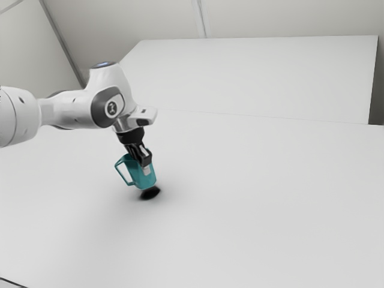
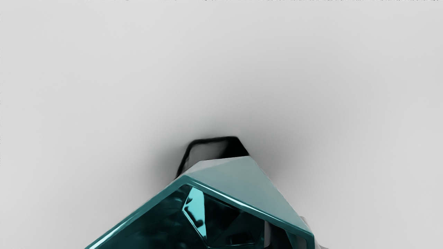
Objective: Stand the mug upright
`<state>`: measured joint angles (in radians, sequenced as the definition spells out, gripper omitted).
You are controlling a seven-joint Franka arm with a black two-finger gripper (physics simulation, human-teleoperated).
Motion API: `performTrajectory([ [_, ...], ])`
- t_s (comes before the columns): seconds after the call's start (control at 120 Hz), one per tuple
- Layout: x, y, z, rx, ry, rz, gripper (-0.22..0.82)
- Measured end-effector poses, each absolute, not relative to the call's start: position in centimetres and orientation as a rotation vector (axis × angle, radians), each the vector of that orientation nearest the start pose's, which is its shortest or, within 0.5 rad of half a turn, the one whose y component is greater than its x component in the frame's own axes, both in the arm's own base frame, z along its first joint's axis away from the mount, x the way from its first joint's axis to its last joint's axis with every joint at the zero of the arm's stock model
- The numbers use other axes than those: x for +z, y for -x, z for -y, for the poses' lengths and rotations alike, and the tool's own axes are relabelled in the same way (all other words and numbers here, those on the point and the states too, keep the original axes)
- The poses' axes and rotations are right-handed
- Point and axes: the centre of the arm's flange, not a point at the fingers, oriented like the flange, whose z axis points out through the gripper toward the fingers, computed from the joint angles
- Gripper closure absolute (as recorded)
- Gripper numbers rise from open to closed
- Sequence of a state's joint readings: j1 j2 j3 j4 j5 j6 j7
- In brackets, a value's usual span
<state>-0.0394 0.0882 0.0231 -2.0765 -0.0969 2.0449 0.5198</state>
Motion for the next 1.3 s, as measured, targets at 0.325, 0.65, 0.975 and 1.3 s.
performTrajectory([
  [0.325, 37.1, -55.5, 2.4, 0.16, 3.058, -0.695, 0.79],
  [0.65, 35.7, -56.1, 2.9, 0.137, 3.049, -0.589, 0.79],
  [0.975, 34.0, -56.4, 3.0, 0.156, 3.059, -0.502, 0.79],
  [1.3, 36.3, -56.5, 4.9, 0.09, 3.022, -0.542, 0.25],
])
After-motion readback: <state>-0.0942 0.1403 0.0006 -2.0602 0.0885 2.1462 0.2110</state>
